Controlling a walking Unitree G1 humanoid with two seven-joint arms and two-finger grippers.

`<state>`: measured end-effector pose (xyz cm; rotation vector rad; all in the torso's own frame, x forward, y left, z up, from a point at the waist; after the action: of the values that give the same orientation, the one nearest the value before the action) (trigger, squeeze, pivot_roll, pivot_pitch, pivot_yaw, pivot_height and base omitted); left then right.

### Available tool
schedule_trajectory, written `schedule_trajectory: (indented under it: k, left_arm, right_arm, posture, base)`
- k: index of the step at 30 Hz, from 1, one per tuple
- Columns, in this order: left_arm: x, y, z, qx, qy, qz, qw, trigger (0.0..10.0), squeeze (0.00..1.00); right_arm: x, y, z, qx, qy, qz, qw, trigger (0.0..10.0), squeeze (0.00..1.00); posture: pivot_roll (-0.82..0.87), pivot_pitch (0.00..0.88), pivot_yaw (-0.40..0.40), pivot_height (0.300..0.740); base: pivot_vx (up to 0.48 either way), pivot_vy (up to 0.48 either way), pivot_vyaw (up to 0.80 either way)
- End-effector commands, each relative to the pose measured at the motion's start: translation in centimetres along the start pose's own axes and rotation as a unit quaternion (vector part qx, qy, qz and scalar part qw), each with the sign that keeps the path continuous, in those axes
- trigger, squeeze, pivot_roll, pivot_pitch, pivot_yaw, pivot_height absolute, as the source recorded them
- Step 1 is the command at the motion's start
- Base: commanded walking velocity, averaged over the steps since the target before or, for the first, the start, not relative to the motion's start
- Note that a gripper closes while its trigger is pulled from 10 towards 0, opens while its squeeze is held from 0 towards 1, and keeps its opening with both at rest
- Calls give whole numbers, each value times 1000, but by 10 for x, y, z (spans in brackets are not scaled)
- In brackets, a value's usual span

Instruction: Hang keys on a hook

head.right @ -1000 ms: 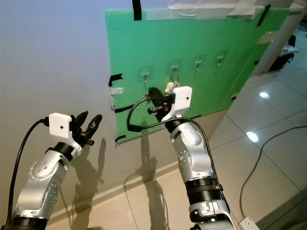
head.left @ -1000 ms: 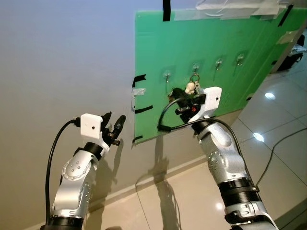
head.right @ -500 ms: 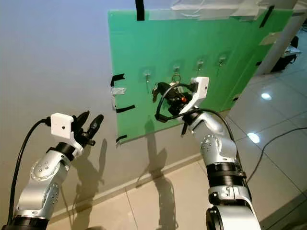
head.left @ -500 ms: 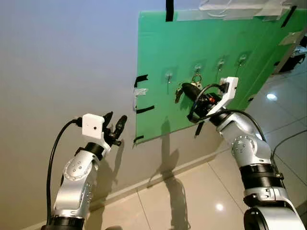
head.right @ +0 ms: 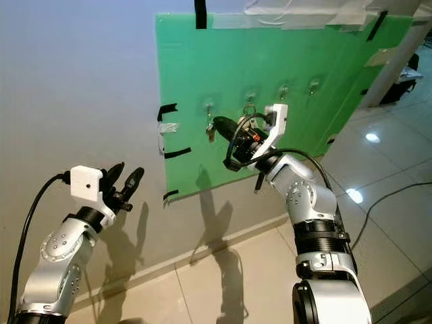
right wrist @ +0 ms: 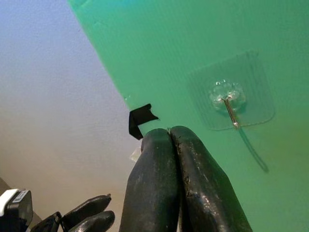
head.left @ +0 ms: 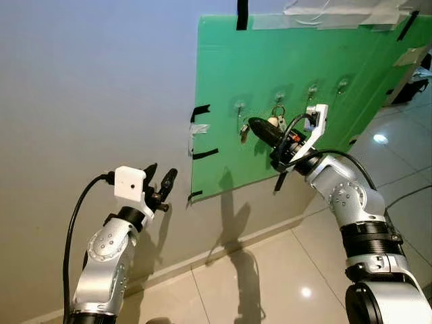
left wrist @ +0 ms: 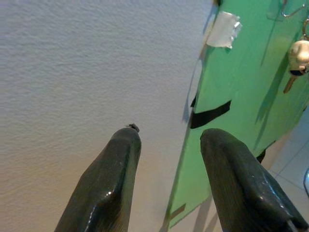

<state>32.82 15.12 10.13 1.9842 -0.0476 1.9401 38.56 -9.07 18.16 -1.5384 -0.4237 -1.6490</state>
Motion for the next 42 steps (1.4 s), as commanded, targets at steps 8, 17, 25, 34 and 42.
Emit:
schedule_trajectory:
  k: [8,17,25,34,42]
  left_arm:
    - [0,0,-3,7,-2,4,1000,10000,0]
    - [-1,0,-4,9,-3,4,1000,10000,0]
    - [-2,3,-2,7,-4,5,1000,10000,0]
    - [-3,4,-3,8,-3,3,1000,10000,0]
    - [-4,3,-6,13,-2,3,1000,10000,0]
  right_arm:
    - [12,19,0,-42,0,-29,999,0,0]
    - [12,31,-2,-77,-2,-58,995,0,0]
    - [17,39,0,-97,9,-67,993,0,0]
    - [18,43,5,-109,20,-58,992,0,0]
    - [16,46,10,-117,31,-23,992,0,0]
  posture:
    - [137,0,-86,740]
    - [136,0,-86,740]
    - [129,0,-86,740]
    - [134,0,-98,740]
    - [146,0,-107,740]
  base:
    - [0,0,0]
    - [0,0,0]
    - [0,0,0]
    - [0,0,0]
    - [0,0,0]
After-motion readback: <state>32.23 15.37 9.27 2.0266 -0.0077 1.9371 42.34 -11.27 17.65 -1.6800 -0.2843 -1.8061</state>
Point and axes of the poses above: a point about 5 cm out from each wrist's last joint towards the gripper, its own z axis pointing out of the wrist towards the gripper, its own x axis along the axis of the wrist's last joint, y = z × x, the point moved 6 cm from there along z, pointing out of the wrist towards the gripper, and after that the axes turned 13 degrees about -z, right-handed, at the moved point
